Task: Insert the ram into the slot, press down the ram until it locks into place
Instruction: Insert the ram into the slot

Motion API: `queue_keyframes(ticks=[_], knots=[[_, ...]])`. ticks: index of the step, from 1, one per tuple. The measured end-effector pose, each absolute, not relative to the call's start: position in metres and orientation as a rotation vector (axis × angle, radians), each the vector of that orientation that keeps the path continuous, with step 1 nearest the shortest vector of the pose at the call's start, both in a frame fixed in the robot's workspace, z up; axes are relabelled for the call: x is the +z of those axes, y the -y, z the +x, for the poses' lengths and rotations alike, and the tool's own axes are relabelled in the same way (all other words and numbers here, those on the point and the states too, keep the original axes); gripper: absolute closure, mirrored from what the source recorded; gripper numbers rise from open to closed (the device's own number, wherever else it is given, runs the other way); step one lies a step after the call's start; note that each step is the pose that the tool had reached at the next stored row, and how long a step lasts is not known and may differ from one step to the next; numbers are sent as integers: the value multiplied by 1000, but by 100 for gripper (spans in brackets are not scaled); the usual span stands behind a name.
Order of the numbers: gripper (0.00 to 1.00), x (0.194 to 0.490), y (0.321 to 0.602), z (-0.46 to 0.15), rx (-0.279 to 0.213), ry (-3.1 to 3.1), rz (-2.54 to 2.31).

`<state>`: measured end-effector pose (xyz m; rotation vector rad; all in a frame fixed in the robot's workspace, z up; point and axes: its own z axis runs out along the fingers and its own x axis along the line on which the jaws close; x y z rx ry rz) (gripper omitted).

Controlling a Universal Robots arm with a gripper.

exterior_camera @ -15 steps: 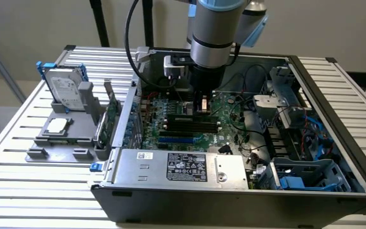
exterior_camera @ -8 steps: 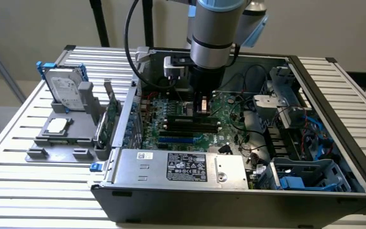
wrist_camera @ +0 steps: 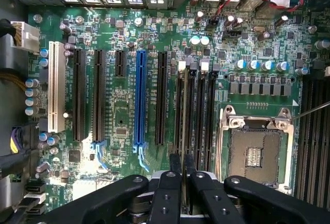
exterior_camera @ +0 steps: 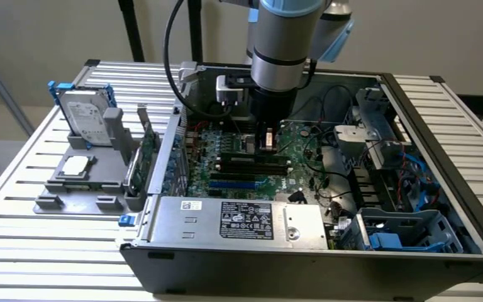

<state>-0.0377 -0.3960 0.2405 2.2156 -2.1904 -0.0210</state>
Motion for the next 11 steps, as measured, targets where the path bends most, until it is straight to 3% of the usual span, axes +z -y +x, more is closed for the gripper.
queue_keyframes(ticks=[11], knots=[[87,238,396,-38,13,2196,2220]])
